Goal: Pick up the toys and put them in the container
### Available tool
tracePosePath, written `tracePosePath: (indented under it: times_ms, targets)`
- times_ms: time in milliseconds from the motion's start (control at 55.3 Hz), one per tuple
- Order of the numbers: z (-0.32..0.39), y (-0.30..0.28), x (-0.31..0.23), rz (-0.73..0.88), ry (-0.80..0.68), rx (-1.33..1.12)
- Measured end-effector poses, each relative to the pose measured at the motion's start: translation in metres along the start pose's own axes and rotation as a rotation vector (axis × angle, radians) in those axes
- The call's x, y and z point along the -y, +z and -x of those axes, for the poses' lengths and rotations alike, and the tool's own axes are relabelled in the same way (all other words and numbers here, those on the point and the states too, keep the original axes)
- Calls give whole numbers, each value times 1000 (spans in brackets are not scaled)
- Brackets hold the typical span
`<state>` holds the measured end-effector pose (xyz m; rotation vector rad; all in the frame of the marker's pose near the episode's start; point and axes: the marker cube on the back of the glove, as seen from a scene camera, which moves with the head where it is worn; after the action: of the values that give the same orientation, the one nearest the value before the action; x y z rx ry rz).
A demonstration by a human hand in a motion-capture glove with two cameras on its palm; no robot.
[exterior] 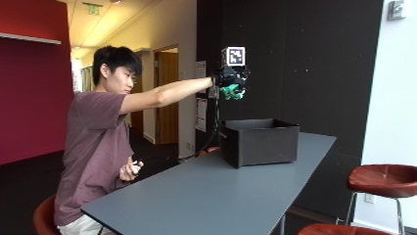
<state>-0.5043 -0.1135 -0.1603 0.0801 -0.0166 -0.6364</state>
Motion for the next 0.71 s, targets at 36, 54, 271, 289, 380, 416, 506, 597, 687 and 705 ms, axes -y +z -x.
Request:
tracePosePath:
  times_ms: [36,54,271,289,380,416,506,597,687,705]
  targets:
    - [3,1,9,1,-8,-21]
    - [0,2,12,4,-22,-35]
    - [12,18,54,-30,42,90]
    - [13,22,57,-16,22,29]
    - [50,39,82,35,-206,-202]
    - [75,41,93,21,-126,-123]
    - [79,49,103,-12,31,-52]
    - [47,64,96,17,28,-145]
    - [50,73,97,82,49,-56]
    - [50,76,97,111,90,-65]
